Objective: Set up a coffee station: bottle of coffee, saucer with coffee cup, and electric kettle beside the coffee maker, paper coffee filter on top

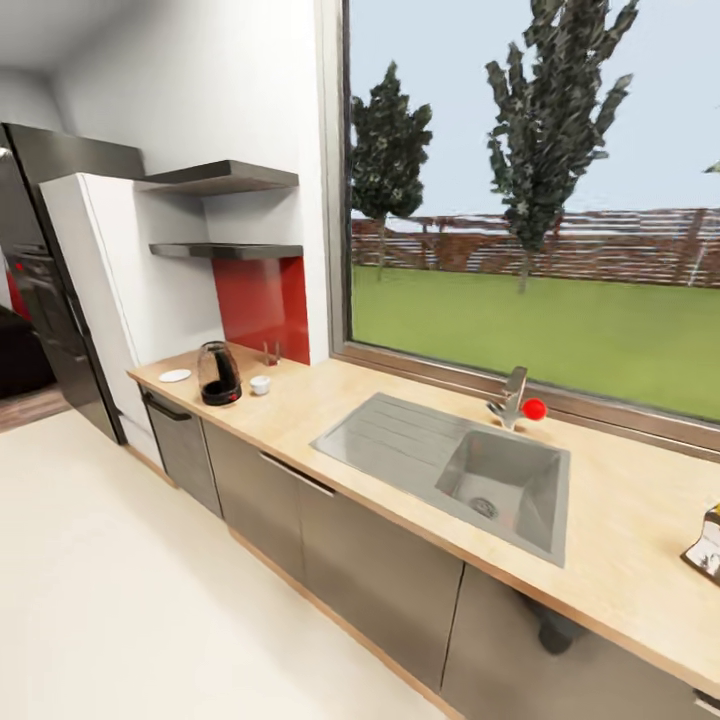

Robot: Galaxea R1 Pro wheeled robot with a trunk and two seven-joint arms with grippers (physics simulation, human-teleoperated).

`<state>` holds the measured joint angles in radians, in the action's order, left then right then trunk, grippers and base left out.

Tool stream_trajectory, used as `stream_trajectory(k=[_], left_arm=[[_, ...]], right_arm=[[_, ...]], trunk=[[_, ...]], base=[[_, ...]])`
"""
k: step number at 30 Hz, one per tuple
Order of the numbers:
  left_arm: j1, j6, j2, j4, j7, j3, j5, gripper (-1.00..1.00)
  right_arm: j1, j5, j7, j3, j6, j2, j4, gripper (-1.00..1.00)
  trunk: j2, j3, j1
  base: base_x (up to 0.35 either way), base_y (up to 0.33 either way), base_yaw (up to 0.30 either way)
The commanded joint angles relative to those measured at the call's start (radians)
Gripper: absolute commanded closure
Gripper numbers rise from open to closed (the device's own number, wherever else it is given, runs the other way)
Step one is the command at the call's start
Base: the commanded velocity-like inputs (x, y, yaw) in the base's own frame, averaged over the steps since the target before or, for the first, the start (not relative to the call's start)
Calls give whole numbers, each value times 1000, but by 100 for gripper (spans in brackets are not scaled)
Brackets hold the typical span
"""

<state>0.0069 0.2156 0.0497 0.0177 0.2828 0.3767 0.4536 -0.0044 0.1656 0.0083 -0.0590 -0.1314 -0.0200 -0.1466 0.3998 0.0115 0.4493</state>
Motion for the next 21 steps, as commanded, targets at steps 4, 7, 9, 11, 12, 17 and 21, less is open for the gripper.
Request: stream_trajectory(k=[4, 7, 9, 11, 12, 17, 21], left_arm=[[1, 2, 0, 2, 4, 8, 8, -100], [1, 2, 0, 2, 4, 8, 8, -100], [1, 3, 0, 3, 4, 8, 8, -100], [1, 4, -1, 4, 4, 7, 8, -100], [1, 4, -1, 4, 4, 7, 8, -100], [0, 4, 0, 4, 3, 7, 15, -100], [0, 3, 1, 3, 3, 6, 18, -100]], right_arm=[[0, 9, 1, -6, -4, 0, 1, -100], [0, 9, 1, -6, -4, 0, 1, -100], [0, 9, 1, -6, -4, 1, 1, -100], [0, 9, 1, -5, -3, 1, 1, -100], [0, 9, 1, -5, -3, 2, 1, -100], [0, 9, 1, -6, -3, 2, 1, -100], [0, 9, 0, -6, -3, 2, 1, -100]], trunk=[[0, 0, 1], [0, 0, 1], [0, 0, 1], [0, 0, 1], [0, 0, 1], [0, 0, 1], [0, 0, 1]], base=[[269, 178, 279], [277, 198, 279], [245, 229, 279], [197, 263, 279], [183, 273, 279], [174, 279, 279], [169, 282, 279]])
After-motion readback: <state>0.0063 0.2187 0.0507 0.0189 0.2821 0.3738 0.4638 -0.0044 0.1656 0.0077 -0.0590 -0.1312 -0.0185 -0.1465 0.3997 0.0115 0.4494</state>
